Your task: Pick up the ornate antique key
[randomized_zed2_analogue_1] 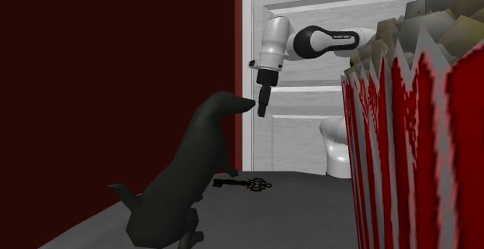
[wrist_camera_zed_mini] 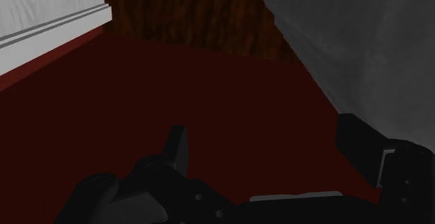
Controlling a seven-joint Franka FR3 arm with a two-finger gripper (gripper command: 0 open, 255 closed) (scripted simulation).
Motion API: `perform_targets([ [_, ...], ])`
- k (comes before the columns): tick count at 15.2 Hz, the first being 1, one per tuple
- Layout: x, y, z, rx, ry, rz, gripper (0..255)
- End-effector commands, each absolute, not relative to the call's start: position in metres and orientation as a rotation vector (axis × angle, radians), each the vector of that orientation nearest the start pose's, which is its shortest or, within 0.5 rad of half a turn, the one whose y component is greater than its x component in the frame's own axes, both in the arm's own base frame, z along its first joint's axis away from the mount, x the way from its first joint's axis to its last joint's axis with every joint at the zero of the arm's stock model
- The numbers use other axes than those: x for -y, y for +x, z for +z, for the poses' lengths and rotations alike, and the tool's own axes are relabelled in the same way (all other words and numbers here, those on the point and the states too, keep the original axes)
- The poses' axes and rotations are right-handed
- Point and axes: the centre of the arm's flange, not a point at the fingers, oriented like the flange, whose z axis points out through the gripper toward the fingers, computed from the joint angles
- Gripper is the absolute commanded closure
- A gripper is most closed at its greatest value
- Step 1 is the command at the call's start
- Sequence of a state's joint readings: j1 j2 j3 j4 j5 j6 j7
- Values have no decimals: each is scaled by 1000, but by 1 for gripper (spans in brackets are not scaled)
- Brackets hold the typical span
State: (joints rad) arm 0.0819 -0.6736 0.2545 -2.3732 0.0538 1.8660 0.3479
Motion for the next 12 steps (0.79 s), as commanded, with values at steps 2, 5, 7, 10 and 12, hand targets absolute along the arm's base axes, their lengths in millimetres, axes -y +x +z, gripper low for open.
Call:
perform_targets([
  [2,-179,348,554,-98,-3178,-283,0],
  [5,-217,354,543,-90,-3176,-284,0],
  [7,-241,359,535,-84,-3175,-285,0],
  [10,-279,365,524,-76,-3174,-286,0],
  [12,-303,369,517,-71,-3173,-287,0],
])
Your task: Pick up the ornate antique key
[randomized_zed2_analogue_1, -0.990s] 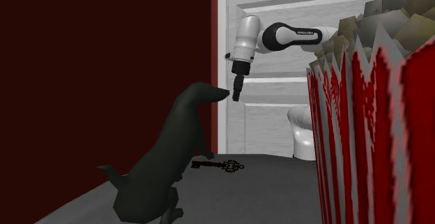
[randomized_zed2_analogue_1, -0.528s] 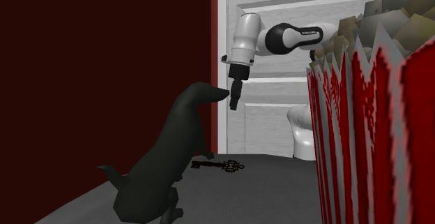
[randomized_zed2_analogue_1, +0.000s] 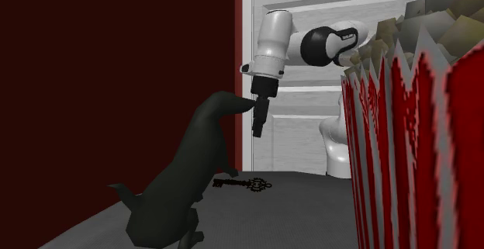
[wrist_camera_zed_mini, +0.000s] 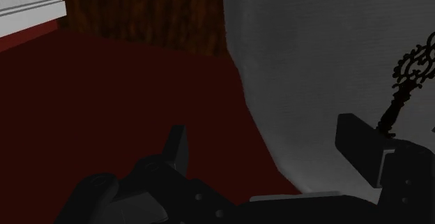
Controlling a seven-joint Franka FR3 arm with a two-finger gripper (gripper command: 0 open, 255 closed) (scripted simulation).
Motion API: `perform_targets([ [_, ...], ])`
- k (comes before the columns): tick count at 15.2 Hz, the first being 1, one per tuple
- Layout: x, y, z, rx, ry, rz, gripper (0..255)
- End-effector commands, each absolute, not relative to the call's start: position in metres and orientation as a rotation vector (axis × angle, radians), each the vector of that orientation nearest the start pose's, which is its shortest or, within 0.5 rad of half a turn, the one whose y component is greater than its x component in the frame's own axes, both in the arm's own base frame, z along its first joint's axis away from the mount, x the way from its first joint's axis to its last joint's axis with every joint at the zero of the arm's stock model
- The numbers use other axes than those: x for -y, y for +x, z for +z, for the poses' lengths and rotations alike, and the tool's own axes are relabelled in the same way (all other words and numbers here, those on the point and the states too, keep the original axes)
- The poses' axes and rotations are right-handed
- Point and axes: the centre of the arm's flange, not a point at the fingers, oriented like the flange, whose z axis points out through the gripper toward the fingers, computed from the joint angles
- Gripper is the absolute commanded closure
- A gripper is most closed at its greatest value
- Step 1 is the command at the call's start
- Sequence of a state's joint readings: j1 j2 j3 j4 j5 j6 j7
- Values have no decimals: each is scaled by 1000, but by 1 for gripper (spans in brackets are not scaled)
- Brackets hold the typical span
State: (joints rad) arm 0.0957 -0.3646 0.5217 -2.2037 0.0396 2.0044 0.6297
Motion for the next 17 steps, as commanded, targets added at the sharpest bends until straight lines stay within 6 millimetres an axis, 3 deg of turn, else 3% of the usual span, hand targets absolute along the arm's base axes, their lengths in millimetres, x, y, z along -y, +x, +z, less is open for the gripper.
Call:
perform_targets([
  [1,-316,371,514,-68,-3172,-288,0],
  [11,-439,390,478,-42,-3167,-292,0],
  [17,-439,390,446,-42,-3167,-292,0],
])
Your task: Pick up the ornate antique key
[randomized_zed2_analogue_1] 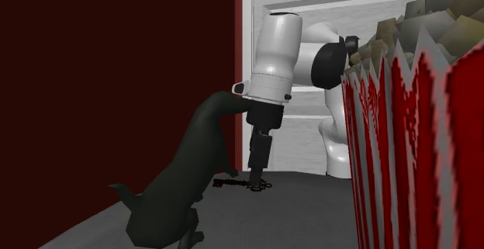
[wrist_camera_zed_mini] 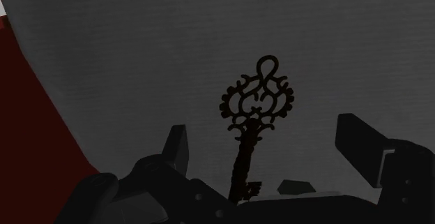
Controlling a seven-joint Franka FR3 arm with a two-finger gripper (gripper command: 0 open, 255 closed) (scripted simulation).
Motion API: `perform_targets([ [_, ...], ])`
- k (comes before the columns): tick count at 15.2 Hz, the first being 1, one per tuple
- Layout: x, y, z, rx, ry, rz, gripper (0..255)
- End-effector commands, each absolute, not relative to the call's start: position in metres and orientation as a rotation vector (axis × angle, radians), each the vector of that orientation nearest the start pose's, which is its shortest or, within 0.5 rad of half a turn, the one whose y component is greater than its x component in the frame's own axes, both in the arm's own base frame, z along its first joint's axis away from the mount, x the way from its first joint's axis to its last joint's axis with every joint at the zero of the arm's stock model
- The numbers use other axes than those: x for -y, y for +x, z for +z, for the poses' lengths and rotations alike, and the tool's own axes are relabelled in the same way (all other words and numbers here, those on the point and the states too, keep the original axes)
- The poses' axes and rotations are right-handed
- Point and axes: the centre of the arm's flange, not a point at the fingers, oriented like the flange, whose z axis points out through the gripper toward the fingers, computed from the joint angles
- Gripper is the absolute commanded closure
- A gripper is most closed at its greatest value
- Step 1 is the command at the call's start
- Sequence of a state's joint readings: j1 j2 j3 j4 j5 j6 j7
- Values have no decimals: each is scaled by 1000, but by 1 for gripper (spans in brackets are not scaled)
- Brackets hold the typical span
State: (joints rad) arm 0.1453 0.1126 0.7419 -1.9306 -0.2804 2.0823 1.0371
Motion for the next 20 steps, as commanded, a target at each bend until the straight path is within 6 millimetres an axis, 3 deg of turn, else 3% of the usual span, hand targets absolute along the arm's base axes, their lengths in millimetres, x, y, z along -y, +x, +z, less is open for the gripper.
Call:
perform_targets([
  [1,-439,390,441,-42,-3167,-292,0],
  [4,-439,390,438,-42,-3167,-292,0],
  [5,-440,390,437,-42,-3167,-292,255],
  [14,-439,390,438,-42,-3167,-292,255],
  [20,-439,390,470,-42,-3167,-292,255],
])
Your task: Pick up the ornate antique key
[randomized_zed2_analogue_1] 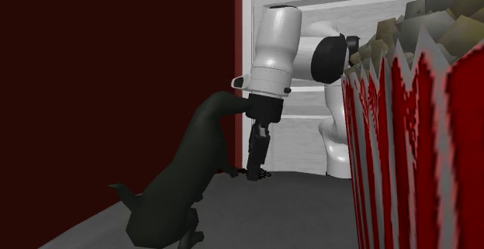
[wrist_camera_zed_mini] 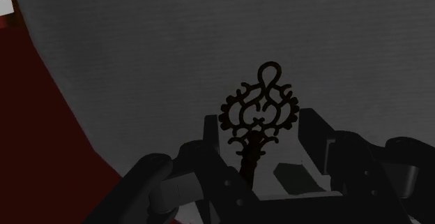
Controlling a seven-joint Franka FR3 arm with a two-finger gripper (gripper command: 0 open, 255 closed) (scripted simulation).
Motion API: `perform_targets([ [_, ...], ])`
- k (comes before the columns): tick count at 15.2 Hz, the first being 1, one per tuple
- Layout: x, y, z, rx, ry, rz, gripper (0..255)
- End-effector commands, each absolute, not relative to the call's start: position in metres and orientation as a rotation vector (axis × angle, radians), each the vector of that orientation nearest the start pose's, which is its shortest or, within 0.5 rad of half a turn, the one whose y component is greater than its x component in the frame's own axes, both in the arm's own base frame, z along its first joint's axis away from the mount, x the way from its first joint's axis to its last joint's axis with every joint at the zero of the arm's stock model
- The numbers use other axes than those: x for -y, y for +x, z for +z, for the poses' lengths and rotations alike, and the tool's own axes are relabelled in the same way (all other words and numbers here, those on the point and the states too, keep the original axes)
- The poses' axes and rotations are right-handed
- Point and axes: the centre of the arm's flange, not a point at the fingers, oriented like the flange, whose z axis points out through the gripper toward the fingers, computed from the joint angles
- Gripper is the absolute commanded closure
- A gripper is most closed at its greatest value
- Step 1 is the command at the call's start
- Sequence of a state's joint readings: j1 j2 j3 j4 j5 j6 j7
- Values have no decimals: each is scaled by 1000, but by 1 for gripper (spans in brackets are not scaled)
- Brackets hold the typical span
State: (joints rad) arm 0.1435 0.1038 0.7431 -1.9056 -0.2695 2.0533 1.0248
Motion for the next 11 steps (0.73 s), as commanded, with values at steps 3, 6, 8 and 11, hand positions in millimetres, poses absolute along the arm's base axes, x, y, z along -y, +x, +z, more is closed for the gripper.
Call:
perform_targets([
  [3,-439,390,485,-42,-3167,-292,255],
  [6,-439,390,501,-42,-3167,-292,255],
  [8,-439,390,512,-42,-3167,-292,255],
  [11,-439,390,518,-42,-3167,-292,255],
])
